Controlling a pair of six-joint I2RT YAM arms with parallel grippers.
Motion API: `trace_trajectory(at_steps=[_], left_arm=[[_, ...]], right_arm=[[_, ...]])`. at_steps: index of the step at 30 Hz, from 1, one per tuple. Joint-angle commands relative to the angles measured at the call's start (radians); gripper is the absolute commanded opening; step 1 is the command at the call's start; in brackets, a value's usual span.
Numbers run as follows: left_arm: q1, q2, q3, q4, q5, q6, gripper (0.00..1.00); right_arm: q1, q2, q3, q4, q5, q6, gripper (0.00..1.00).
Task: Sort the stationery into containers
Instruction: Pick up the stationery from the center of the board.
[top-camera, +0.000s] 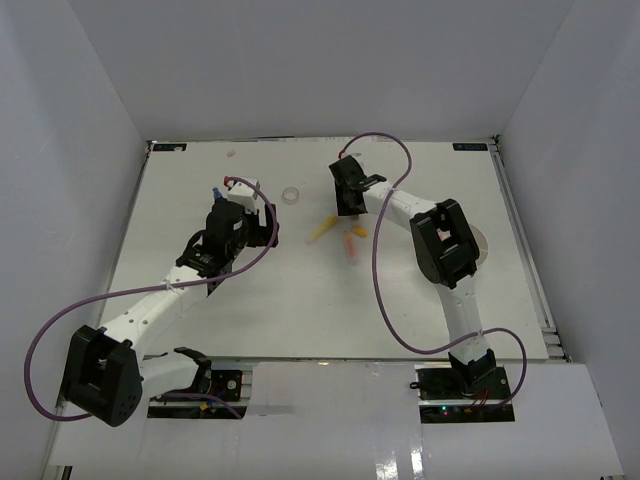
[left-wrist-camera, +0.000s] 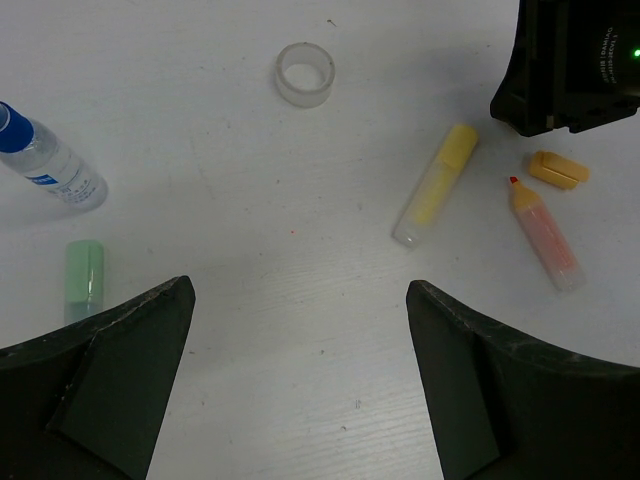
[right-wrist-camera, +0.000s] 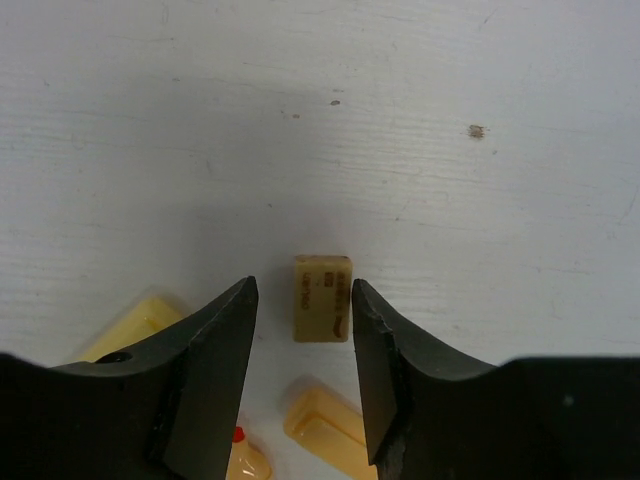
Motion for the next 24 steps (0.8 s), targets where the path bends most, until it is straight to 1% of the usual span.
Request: trace_trajectory(at_steps=[1,2,3,5,6,8,9,11,12,13,15,18,20,21,22,23,24], left_arm=[[-0.006,-0.002,0.016,-0.002,-0.005,-0.005,0.98],[-0.006,-0.002,0.016,-0.002,-0.006,-0.005,0.98],[-0.006,-0.002,0.016,-0.002,-0.005,-0.003,0.98],[-0.006,-0.002,0.016,-0.003,-0.005,-0.003,0.98],[-0.006,-0.002,0.016,-0.002,-0.005,-0.005,0.98],[-0.006,-0.003,0.014,-0.002,-0.003,-0.005,0.98],[-0.006,-0.005,0.016,-0.002,-0.002,-0.005,0.98],[-0.006,-0.005,0.016,-0.002,-0.003,-0.005,0.98],[-0.006,-0.003,0.016,-0.003,-0.005,-0.003,0.98],[-0.006,-0.003,0.016,-0.003,-0.005,-0.002,0.98],[-0.006,-0.003,0.019,-0.005,-0.003,-0.002,0.98],[-0.006,-0.005,0.022,-0.006,0.000,-0.002,0.98],[-0.006,-0.006,0.022,-0.006,0.001,-0.002,0.98],[-0.006,-0.008,0.022,-0.008,0.004,0.000,0.98],[-0.006,-0.009,0.023,-0.009,0.004,0.000,0.98],[-0.006,-0.009,0.023,-0.009,0.006,0.000,0.98],[-0.006,-0.009,0.023,-0.009,0.009,0.000,0.98]], right_arm=[[-0.007,0.023,0.047,0.027,0.034,0.026,0.47],[-0.009,0.026,0.049,0.027,0.034,0.032,0.44],[-0.012,0.024,0.043,0.027,0.034,0.037,0.40],[-0.018,0.026,0.037,0.027,0.031,0.042,0.36],[-0.021,0.024,0.033,0.026,0.032,0.042,0.31],[-0.024,0.015,0.021,0.027,0.038,0.034,0.26],[-0.026,0.012,0.018,0.027,0.040,0.028,0.21],[-0.026,-0.009,0.017,0.023,0.040,0.013,0.14],[-0.024,-0.104,-0.008,0.029,0.034,-0.016,0.08],[-0.024,-0.105,-0.020,0.038,0.029,-0.017,0.08],[-0.024,-0.169,-0.051,0.052,0.032,-0.074,0.08],[-0.035,-0.354,-0.115,0.052,0.063,-0.159,0.08],[-0.052,-0.431,-0.189,0.053,0.060,-0.191,0.08],[-0.072,-0.509,-0.216,0.050,0.057,-0.222,0.08],[-0.087,-0.549,-0.244,0.047,0.055,-0.236,0.08],[-0.101,-0.586,-0.305,0.047,0.057,-0.248,0.08],[-0.136,-0.662,-0.334,0.043,0.057,-0.256,0.08]])
